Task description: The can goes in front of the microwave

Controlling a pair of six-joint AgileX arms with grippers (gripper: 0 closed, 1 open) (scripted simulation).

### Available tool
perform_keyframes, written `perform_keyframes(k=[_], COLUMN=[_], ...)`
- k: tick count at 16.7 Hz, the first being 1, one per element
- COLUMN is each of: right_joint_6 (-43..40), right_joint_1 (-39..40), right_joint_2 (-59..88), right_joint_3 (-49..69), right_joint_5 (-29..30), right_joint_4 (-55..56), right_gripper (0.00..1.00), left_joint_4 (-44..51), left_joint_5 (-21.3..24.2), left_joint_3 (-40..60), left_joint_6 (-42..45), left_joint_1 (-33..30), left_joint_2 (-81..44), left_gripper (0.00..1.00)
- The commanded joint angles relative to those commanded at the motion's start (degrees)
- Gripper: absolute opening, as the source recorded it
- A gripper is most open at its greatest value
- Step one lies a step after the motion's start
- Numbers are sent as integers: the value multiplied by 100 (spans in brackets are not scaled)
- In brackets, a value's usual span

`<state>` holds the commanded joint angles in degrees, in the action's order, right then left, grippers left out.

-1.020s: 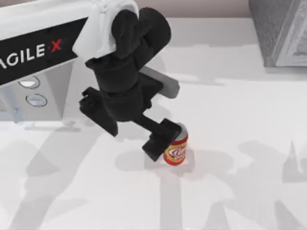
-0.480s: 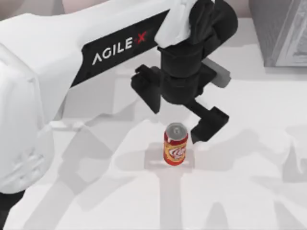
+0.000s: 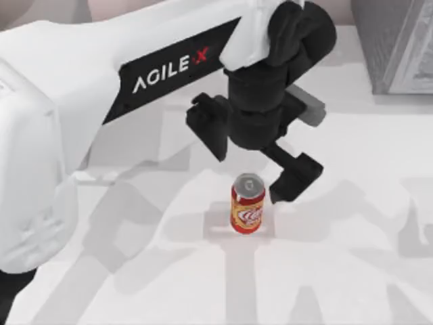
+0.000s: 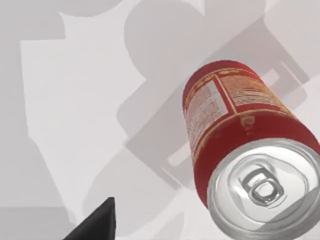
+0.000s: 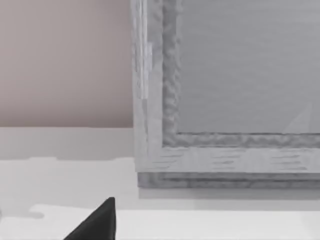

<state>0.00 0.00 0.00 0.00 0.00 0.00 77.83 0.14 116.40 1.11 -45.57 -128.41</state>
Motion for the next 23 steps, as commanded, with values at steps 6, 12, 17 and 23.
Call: perform_keyframes(k=[6, 12, 17, 23], right_joint_6=[0, 0, 0, 0], right_joint_1=[0, 0, 0, 0], right_joint_2=[0, 0, 0, 0], right_joint_3=[0, 0, 0, 0], right_joint_5=[0, 0, 0, 0], right_joint_4=[0, 0, 0, 0], right_gripper=[100, 100, 100, 100], left_joint_4=[-1064, -1186, -1186, -1186], left_joint_5=[-1, -1, -1, -1], left_joint_3=[-955, -1075, -1075, -1075], left_joint_6=[-1, -2, -2, -2], left_joint_1=[-7, -10, -10, -10], left_joint_2=[-98, -119, -119, -119], left_gripper=[100, 92, 55, 10])
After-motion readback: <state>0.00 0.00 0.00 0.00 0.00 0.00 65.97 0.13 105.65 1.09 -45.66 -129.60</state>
